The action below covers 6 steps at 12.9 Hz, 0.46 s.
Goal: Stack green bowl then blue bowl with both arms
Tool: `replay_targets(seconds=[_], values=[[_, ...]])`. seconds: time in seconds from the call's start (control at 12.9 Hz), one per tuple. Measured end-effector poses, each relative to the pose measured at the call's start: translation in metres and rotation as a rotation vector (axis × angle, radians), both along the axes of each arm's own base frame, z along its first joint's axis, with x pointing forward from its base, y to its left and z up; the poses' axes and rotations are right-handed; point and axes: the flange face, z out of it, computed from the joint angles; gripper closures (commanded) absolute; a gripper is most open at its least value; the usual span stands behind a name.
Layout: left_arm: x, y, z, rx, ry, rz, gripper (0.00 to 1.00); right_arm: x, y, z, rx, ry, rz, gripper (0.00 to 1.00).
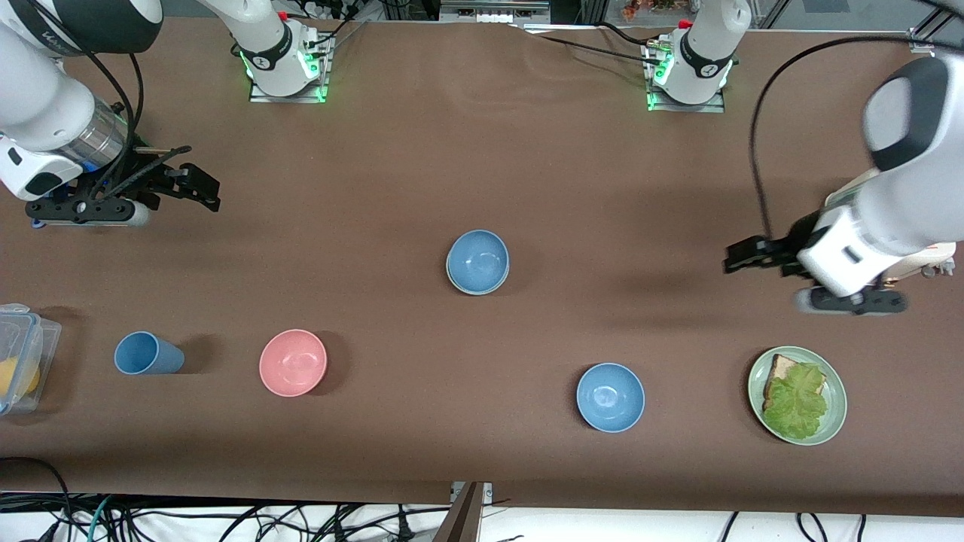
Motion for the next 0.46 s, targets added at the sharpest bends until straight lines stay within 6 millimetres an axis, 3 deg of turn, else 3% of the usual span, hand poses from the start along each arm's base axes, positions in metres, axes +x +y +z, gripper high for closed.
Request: replay_targets(seconds=[0.15, 0.46], values=[[-0.013, 0.022, 0.017, 0.032, 0.015, 0.009, 0.0, 0.0, 0.0, 0.0, 0.0, 0.0, 0.0, 0.0], [-0.03, 0.024, 0.027, 0.074, 0.027, -0.002, 0.0, 0.0, 0.0, 0.0, 0.0, 0.001, 0.0, 0.0]])
